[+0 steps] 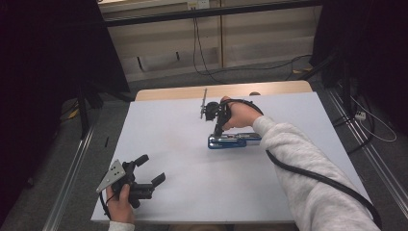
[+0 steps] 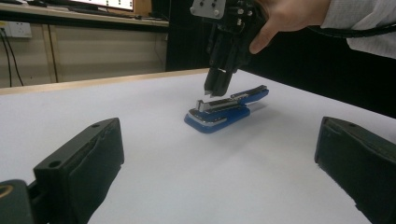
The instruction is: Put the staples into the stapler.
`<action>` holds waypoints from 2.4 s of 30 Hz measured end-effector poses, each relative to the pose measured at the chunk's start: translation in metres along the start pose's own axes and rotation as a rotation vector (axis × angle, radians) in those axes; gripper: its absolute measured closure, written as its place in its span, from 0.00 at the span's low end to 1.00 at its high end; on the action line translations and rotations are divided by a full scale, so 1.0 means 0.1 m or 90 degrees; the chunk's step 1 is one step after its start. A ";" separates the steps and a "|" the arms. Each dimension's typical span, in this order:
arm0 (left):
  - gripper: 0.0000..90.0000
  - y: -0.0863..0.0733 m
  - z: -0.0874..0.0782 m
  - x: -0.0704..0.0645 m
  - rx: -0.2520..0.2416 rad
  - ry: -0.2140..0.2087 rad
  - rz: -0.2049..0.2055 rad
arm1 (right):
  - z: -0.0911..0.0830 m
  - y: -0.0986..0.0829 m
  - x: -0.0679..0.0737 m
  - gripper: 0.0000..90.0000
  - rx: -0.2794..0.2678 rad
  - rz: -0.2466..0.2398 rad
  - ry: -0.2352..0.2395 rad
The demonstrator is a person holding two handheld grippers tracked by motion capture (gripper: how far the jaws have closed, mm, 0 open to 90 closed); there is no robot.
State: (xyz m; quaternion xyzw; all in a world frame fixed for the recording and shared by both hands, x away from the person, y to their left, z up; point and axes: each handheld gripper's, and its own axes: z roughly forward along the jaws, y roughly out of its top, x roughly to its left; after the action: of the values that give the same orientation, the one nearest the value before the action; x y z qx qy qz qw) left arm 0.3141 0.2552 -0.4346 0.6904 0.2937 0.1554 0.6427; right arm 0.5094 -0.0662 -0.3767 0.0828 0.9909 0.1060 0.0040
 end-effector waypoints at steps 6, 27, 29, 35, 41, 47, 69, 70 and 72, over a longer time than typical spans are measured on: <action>0.02 0.00 0.00 0.00 0.001 -0.002 0.000 | 0.00 0.00 0.00 0.88 0.003 -0.003 -0.001; 0.02 0.00 0.00 -0.01 -0.001 -0.007 0.001 | 0.07 0.02 0.00 0.88 0.001 -0.009 0.002; 0.02 0.00 0.00 -0.01 0.001 -0.008 0.004 | 0.08 0.01 0.00 0.88 0.004 -0.009 0.004; 0.02 0.00 0.00 -0.01 0.001 -0.009 0.004 | 0.09 0.01 0.00 0.88 0.007 -0.009 0.006; 0.02 0.00 0.00 -0.01 0.001 -0.008 0.004 | 0.10 0.02 -0.01 0.88 0.008 -0.012 0.004; 0.02 0.00 0.00 -0.01 0.001 -0.010 0.004 | 0.11 0.03 -0.01 0.88 0.005 -0.012 0.004; 0.02 0.00 0.01 -0.01 0.005 -0.011 0.005 | 0.10 0.01 -0.01 0.75 -0.009 0.006 -0.010; 0.02 0.00 0.01 -0.01 0.005 -0.011 0.005 | 0.10 0.01 -0.01 0.75 -0.009 0.006 -0.010; 0.02 0.00 0.01 -0.01 0.008 -0.007 0.004 | 0.06 -0.02 0.00 0.74 -0.010 0.010 -0.007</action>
State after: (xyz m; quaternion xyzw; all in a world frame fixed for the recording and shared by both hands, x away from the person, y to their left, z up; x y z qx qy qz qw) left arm 0.3140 0.2536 -0.4349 0.6961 0.2885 0.1519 0.6396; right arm 0.5089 -0.0666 -0.3831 0.0913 0.9893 0.1132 0.0091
